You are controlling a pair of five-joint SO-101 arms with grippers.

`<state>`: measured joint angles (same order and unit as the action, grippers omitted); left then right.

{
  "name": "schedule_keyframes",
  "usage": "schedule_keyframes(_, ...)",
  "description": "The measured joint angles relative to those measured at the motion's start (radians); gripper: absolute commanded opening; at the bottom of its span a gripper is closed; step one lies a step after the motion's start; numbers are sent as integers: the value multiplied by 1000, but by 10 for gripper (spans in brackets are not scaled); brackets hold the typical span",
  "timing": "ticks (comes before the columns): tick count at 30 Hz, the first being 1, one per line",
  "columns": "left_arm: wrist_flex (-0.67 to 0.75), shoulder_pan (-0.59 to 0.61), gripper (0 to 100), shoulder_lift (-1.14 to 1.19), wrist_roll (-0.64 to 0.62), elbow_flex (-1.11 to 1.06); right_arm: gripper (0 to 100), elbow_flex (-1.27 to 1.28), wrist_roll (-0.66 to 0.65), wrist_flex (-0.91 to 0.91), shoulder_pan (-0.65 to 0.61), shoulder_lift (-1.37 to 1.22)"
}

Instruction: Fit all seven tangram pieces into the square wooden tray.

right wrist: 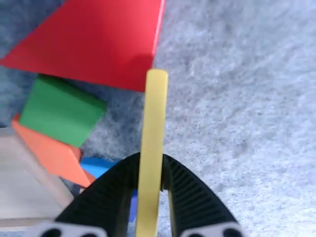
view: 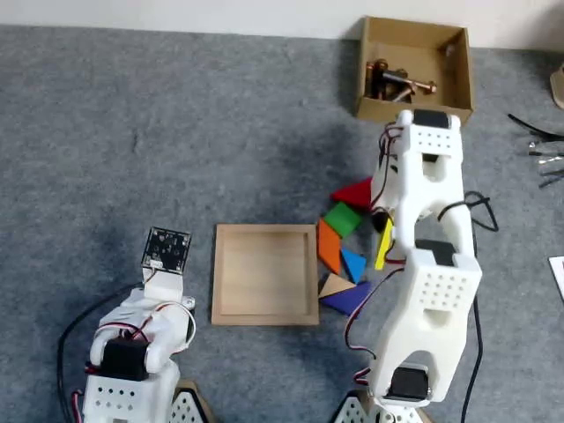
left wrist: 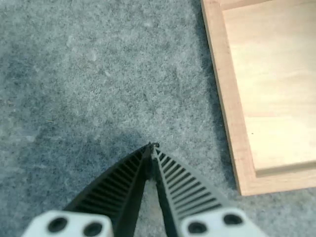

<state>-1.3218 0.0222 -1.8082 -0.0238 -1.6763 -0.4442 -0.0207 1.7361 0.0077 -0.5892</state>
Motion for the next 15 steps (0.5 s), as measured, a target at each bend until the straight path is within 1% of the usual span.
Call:
schedule_keyframes(9, 0, 0, 5, 0, 0, 0, 5, 0, 0, 2, -129, 183)
schedule_keyframes(15, 0, 0, 5, 0, 0, 0, 5, 117, 0, 3, -249, 242)
